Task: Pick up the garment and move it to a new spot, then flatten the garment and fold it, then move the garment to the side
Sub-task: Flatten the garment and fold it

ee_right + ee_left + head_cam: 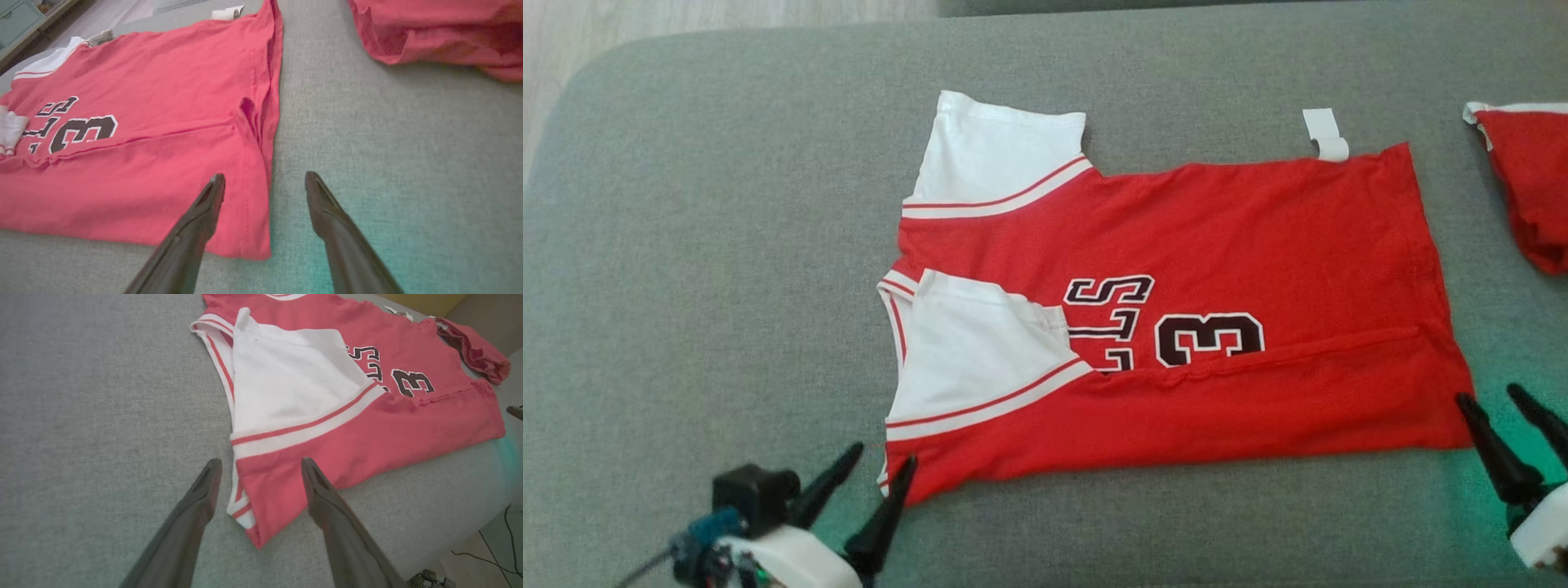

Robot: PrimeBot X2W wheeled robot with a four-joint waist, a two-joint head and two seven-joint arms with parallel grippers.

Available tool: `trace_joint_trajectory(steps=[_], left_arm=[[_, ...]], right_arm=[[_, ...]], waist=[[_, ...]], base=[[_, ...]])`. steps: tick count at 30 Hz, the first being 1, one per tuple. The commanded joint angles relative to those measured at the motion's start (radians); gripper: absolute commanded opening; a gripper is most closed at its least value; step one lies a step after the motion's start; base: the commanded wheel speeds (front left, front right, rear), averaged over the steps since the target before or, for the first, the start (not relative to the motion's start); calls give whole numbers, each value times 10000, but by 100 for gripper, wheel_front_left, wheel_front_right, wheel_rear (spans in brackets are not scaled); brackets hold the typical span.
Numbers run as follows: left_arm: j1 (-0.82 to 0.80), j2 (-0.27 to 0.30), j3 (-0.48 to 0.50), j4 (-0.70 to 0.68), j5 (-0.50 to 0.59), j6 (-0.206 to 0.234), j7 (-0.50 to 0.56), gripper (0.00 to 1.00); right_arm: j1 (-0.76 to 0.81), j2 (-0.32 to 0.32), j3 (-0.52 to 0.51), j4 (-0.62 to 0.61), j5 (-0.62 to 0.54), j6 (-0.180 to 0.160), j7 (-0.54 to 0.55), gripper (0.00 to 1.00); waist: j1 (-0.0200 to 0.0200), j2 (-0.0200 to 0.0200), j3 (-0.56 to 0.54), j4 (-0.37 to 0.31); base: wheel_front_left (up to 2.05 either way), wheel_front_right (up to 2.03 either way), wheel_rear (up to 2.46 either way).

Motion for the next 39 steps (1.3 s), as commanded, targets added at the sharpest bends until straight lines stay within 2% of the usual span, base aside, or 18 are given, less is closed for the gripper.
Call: trace_joint_trajectory(steps=[1,4,6,9,14,17,22,28,31,39], left_arm=[[-925,707,619,-398,163,-46,84,100],[-2075,1249,1027,-723,482,-154,461,100],[-2616,1368,1150,-813,568,-281,668,100],[-4486,1465,1331,-790,670,-884,1622,100],[-7528,1031,946,300,321,-2033,4306,100],[-9007,667,728,1250,71,-2320,5753,100],[-10688,158,404,2891,162,-2532,6992,100],[-11607,-85,117,4573,477,-2646,7334,100],[-11830,17,-31,5247,719,-2683,7312,100],[-12076,72,-455,6374,1217,-2769,6778,100]], right_arm=[[-172,-394,-275,-215,-267,67,-256,100],[-392,-422,-697,-426,-594,67,-391,100],[-475,-413,-828,-514,-696,67,-419,100],[-813,-345,-1076,-789,-1063,67,-444,100],[-1677,-74,-1151,-1227,-1661,67,-274,100],[-2072,143,-1154,-1396,-1867,67,-205,100],[-2434,561,-1282,-1416,-2060,67,-93,100],[-2528,944,-1375,-1448,-2295,67,-136,100],[-2580,1058,-1364,-1471,-2333,67,-147,100],[-2550,1125,-1463,-1429,-2355,67,-231,100]], waist=[[1,-1,148,-35],[1,-1,399,-70],[1,-1,515,-76],[1,-1,960,-211],[1,-1,1849,-719],[1,-1,2304,-1052],[1,-1,2879,-1553],[1,-1,3252,-2002],[1,-1,3398,-2200],[1,-1,3636,-2345]], base=[[0,0,0],[0,0,0],[0,0,0],[0,0,0],[0,0,0],[0,0,0],[0,0,0],[0,0,0],[0,0,0],[0,0,0]])
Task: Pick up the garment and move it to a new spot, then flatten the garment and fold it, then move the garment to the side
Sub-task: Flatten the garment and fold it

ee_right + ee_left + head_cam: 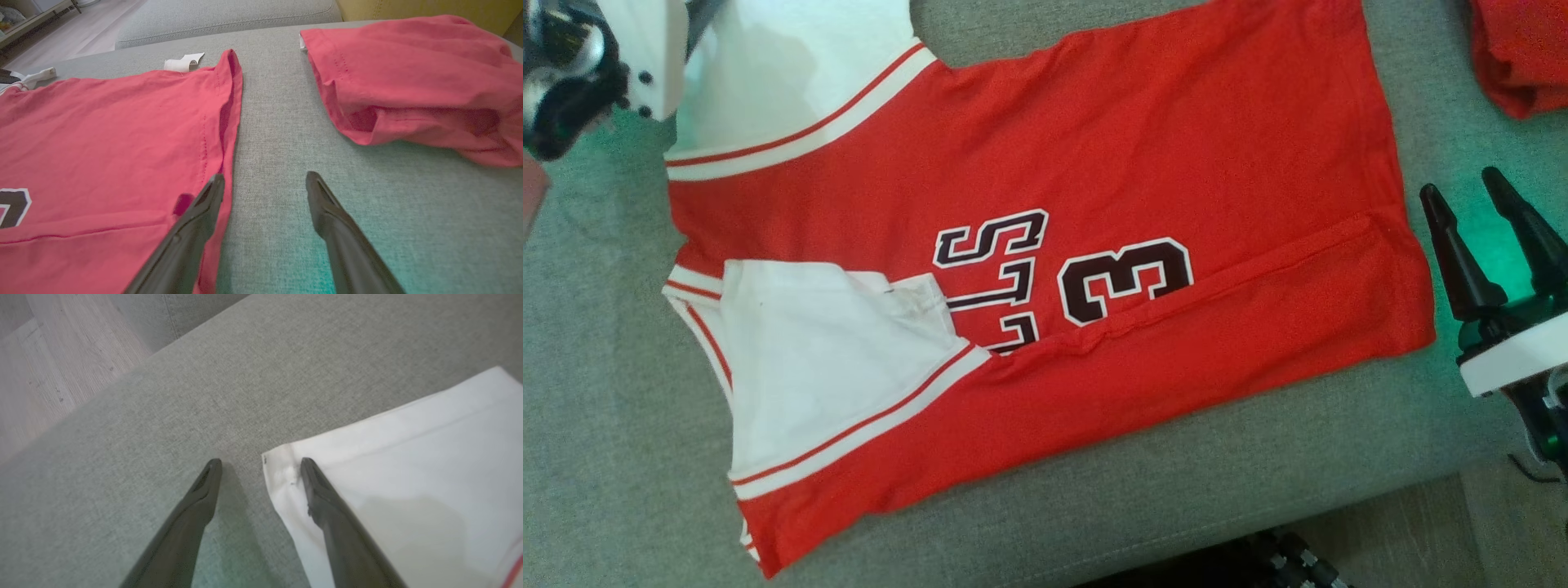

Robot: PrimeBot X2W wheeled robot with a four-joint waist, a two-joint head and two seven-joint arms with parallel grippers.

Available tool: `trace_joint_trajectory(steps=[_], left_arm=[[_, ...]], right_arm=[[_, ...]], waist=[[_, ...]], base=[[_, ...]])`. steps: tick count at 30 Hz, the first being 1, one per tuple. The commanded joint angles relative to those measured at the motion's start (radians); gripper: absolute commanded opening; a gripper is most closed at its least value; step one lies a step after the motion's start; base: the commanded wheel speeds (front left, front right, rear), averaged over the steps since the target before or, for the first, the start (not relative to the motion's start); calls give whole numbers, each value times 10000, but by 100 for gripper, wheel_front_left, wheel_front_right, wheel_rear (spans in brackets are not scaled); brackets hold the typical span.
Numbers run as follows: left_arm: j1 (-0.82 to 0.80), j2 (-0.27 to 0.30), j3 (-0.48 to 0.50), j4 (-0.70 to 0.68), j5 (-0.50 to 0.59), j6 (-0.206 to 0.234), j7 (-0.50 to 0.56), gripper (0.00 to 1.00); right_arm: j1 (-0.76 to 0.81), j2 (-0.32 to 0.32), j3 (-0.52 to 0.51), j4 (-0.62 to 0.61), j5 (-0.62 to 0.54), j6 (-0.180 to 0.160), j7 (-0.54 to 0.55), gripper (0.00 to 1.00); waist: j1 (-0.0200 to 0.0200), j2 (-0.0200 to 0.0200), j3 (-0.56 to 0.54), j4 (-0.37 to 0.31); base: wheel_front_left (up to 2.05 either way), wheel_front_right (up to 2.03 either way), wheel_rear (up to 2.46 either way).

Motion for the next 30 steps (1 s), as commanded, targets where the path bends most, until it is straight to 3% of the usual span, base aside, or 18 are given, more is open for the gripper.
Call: trace_joint_trajectory(steps=[1,3,4,5,6,15,29,30], left_arm=[[-507,346,222,94,160,-7,-177,100],[-511,256,164,331,105,-21,-240,96],[-504,205,153,420,26,-29,-240,63],[-478,140,164,503,-122,-36,-196,4],[-437,64,172,575,-322,-43,-73,0],[-615,-67,-99,208,-899,-65,-299,0],[-1365,-195,-1177,-781,-1195,-68,-1113,0],[-1401,-217,-1240,-795,-1227,-68,-1165,0]], right_arm=[[151,-320,-5,-166,-80,67,-135,100],[92,-356,-4,-186,-69,67,-81,100],[44,-384,6,-206,-82,67,-42,100],[-21,-401,17,-222,-84,67,9,100],[-107,-418,33,-238,-79,67,67,100],[-1749,-449,652,-197,295,67,854,100],[-5305,-219,2659,2611,761,67,2572,100],[-5416,-220,2779,2762,850,67,2618,94]], waist=[[0,0,35,-7],[0,0,61,-12],[0,0,74,-10],[0,0,80,-11],[0,0,79,-3],[0,0,-61,262],[0,0,-52,1225],[0,0,-43,1269]], base=[[0,0,0],[0,0,0],[0,0,0],[0,0,0],[0,0,0],[0,0,0],[0,0,0],[0,0,0]])
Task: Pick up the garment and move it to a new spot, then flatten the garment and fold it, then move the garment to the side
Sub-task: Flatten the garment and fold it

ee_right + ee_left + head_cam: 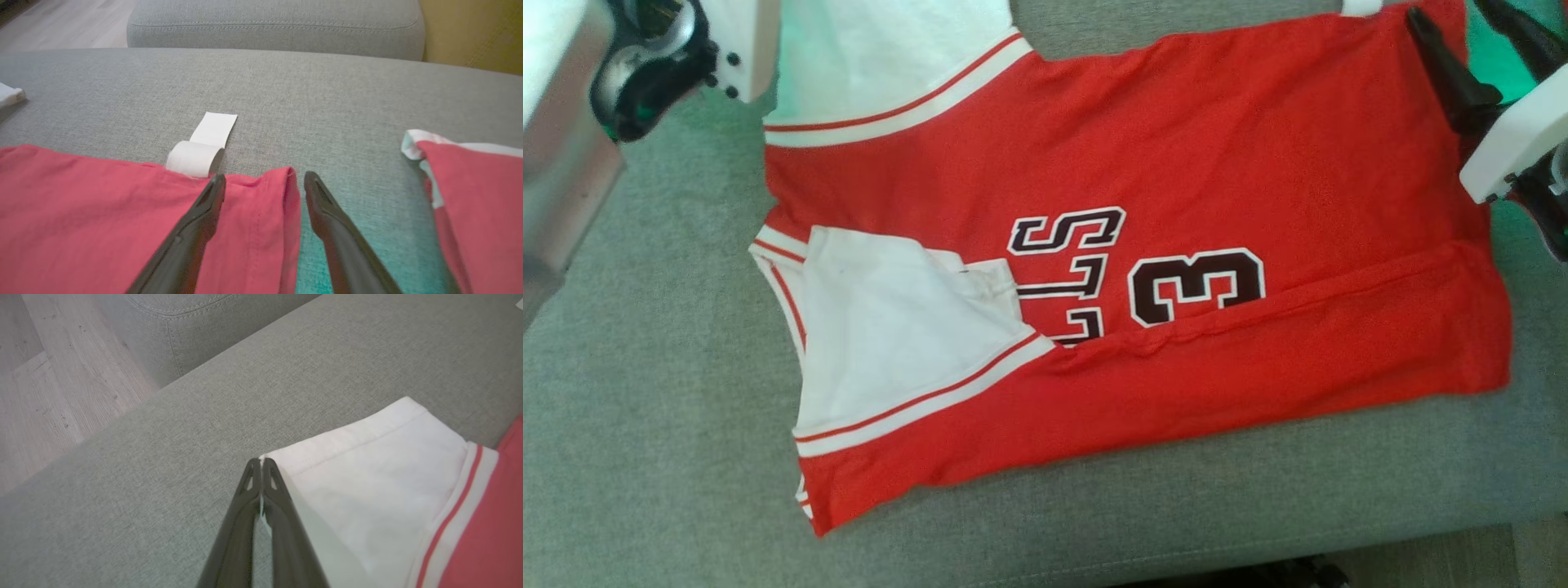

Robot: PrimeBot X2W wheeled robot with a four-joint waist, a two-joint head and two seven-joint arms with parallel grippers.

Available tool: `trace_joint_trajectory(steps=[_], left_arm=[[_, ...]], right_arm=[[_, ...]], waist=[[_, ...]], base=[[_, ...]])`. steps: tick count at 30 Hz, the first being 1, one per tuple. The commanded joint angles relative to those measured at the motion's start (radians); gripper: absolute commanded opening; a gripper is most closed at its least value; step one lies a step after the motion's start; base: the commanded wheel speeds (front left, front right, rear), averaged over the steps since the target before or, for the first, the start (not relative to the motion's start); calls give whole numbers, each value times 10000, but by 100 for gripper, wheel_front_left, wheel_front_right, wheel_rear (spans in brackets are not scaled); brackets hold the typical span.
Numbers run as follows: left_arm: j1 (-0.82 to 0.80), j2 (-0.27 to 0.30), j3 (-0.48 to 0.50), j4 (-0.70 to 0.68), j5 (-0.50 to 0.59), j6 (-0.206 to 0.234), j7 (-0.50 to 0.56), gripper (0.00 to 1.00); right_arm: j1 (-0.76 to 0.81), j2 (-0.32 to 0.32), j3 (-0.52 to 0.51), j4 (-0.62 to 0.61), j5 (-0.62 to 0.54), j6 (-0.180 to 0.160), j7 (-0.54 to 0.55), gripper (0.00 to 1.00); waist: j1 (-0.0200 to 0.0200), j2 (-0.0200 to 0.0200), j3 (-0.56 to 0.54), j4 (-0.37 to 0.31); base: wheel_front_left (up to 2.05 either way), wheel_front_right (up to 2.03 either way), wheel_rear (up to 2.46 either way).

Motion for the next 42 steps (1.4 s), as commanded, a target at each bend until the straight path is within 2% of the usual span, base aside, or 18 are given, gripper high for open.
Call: trace_joint_trajectory(steps=[1,2,4,11,22,30,35,42], left_arm=[[-561,286,276,-225,-65,18,-101,0],[-591,273,219,-219,-94,18,-154,0],[-652,253,105,-213,-139,18,-287,0],[-910,276,-154,145,426,18,-1712,0],[-1521,310,-185,207,628,18,-4119,0],[-473,1697,-495,-1539,563,105,-4776,0],[1239,2679,-625,-3489,138,664,-5184,0],[3789,3877,-1039,-5953,-734,1694,-5524,0]], right_arm=[[57,-254,91,-81,130,67,16,75],[-25,-247,206,18,243,67,38,45],[-186,-269,421,171,401,67,-20,0],[-749,-480,1022,537,694,67,-887,0],[-1055,-1156,1141,632,1774,67,-2099,0],[63,-1778,1312,108,2202,67,-2544,0],[1144,-2194,1277,-71,2122,67,-2794,0],[2548,-2327,925,-112,2226,67,-2976,0]], waist=[[-1,0,24,66],[-1,0,29,92],[-1,0,40,139],[-1,0,-6,231],[-1,0,-529,535],[-1,0,-1159,768],[-1,0,-1557,953],[-1,0,-1902,1144]], base=[[0,0,0],[0,0,0],[0,0,0],[0,0,0],[0,0,0],[0,0,0],[0,0,0],[0,0,0]])
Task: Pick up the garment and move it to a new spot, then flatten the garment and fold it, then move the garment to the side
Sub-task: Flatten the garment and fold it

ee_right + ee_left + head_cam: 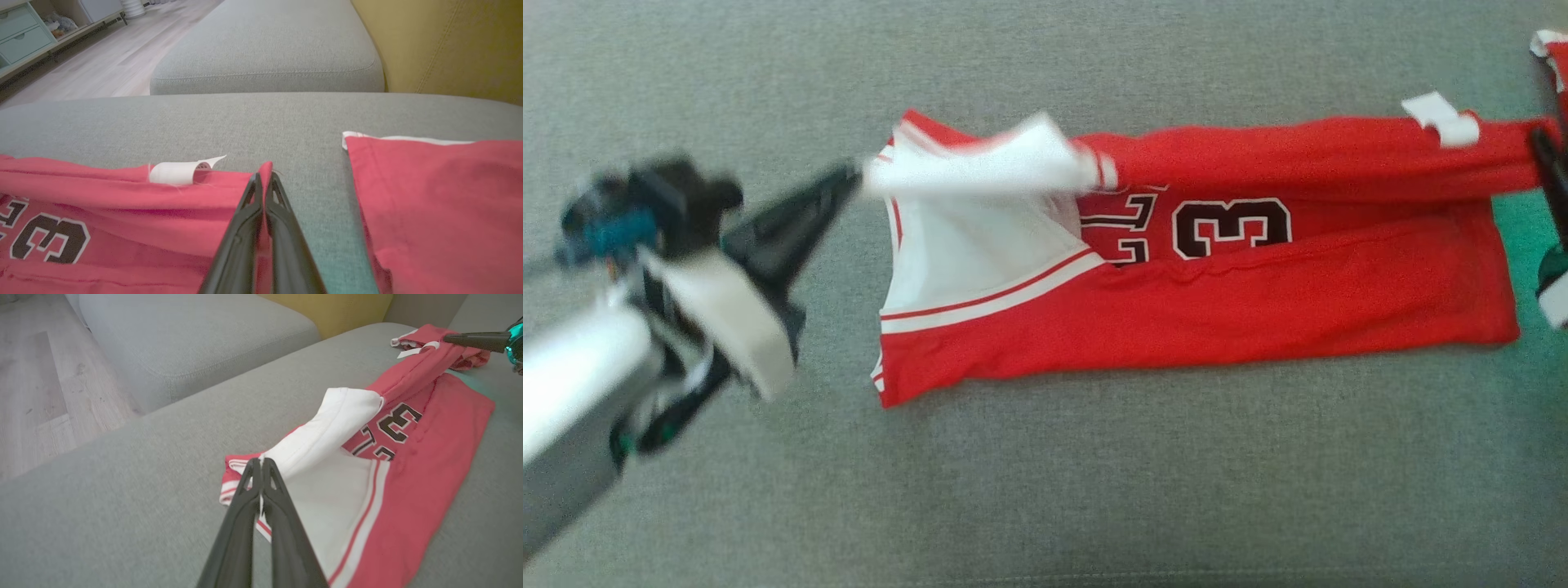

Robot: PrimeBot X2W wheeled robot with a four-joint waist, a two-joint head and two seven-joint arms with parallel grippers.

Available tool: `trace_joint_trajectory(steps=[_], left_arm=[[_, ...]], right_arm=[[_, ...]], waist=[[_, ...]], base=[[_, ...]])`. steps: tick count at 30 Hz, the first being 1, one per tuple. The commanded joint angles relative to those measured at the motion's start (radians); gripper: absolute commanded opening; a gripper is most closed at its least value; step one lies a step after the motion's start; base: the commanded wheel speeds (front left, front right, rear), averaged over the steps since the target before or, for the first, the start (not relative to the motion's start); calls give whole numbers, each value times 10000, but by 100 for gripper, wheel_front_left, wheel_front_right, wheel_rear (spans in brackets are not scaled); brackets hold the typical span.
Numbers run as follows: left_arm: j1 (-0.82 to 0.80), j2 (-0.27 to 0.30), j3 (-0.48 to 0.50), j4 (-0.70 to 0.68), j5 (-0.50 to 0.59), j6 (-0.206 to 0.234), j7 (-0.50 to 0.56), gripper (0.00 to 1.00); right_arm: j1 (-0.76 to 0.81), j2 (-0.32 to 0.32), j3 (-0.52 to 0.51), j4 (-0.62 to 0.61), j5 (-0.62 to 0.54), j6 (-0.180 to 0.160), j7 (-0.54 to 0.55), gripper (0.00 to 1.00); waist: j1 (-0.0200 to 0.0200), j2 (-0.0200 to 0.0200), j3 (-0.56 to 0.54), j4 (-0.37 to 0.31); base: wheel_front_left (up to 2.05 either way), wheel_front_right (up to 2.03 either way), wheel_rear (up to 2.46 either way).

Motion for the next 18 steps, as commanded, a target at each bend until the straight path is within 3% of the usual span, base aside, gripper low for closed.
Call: trace_joint_trajectory(steps=[1,4,8,9,10,11,12,13,18], left_arm=[[-72,669,461,-371,-22,205,-210,0],[556,928,339,-876,-114,591,-460,0],[1329,793,231,-1224,-636,906,-742,0],[1489,745,227,-1257,-772,935,-838,0],[1614,687,249,-1249,-832,986,-1006,0],[1758,584,315,-1207,-960,1059,-1225,0],[1870,488,350,-1149,-983,1120,-1442,43],[1980,370,419,-1064,-981,1241,-1726,100],[2708,-447,1142,-618,-698,2292,-2825,100]], right_arm=[[453,-457,-126,-160,59,67,-177,0],[943,-451,-346,-214,25,67,-223,0],[1532,-255,-637,-249,-5,67,-258,1],[1643,-179,-720,-266,-14,67,-264,26],[1740,-105,-815,-262,-49,67,-270,82],[1833,-35,-940,-223,-97,67,-278,100],[1930,64,-1096,-193,-130,67,-287,100],[2057,173,-1270,-191,-147,67,-295,100],[2888,887,-2818,-545,-687,67,-309,100]], waist=[[2,-1,-41,66],[2,-1,-45,136],[2,-1,-25,179],[2,-1,-24,167],[2,-1,-21,159],[2,-1,-23,159],[2,-1,-39,157],[2,-1,-66,163],[2,-1,-277,105]], base=[[0,0,0],[0,0,0],[0,0,0],[0,0,0],[0,0,0],[0,0,0],[0,0,0],[0,0,0],[0,0,0]])
